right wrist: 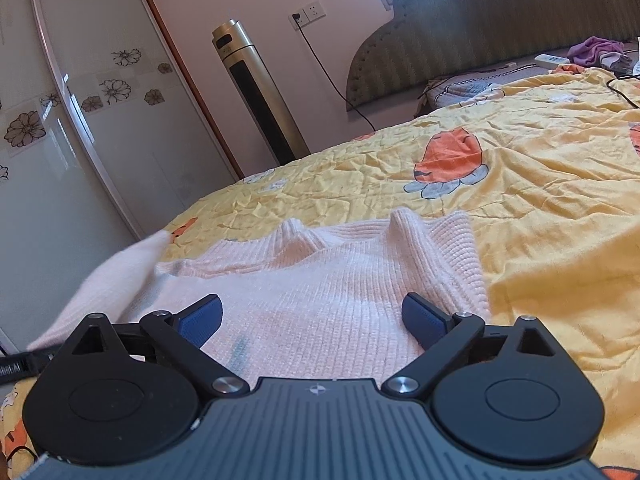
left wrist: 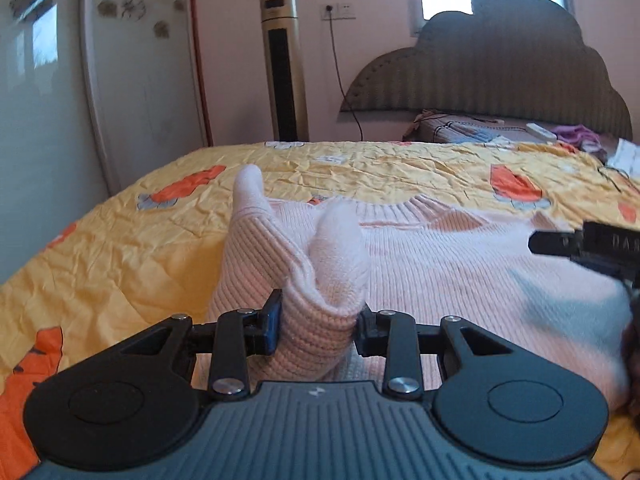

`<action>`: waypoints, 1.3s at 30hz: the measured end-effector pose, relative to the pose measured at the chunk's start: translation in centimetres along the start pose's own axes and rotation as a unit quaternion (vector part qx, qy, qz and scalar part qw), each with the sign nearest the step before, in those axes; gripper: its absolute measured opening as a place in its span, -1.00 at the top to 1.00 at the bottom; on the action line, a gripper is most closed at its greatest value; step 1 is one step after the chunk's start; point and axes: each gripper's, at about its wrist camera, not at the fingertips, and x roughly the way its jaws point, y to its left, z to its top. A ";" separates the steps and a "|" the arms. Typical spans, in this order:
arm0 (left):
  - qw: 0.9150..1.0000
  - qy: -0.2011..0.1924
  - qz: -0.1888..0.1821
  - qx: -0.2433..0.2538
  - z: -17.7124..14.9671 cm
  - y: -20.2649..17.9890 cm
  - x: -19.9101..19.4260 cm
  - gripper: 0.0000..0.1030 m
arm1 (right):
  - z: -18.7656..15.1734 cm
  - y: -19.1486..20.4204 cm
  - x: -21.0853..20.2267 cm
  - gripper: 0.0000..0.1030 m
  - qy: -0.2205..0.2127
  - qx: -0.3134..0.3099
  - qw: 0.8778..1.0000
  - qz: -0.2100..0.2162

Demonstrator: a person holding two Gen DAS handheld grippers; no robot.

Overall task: Fold small clothes
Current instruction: 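Hold the hem with the left gripper while the right gripper grasps the sweater edge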

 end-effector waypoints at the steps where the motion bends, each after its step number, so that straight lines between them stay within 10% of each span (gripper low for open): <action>1: 1.000 -0.005 0.000 0.005 -0.2 -0.1 -0.2 0.35 | 0.0 0.0 0.0 -0.90 0.000 0.000 1.000 -0.001; 7: 1.000 -0.009 -0.014 -0.009 -0.1 1.0 -0.4 0.35 | 2.2 1.8 0.7 -0.92 0.058 0.028 0.997 -0.032; 13: 0.999 -0.015 -0.025 -0.014 -0.4 1.4 -0.5 0.35 | 5.3 7.0 5.3 -0.95 0.193 0.128 0.957 0.175; 27: 0.999 -0.031 -0.040 -0.002 -1.0 2.0 -0.3 0.35 | 5.1 24.3 20.3 -0.82 0.377 -0.070 0.918 0.104; 33: 0.998 -0.030 -0.046 -0.003 -1.0 2.6 -0.3 0.34 | 4.0 25.7 20.9 0.17 0.370 -0.167 0.910 0.078; 39: 0.998 -0.036 -0.052 0.014 -0.9 2.3 -0.8 0.34 | 4.6 23.1 19.8 0.39 0.344 -0.114 0.926 0.103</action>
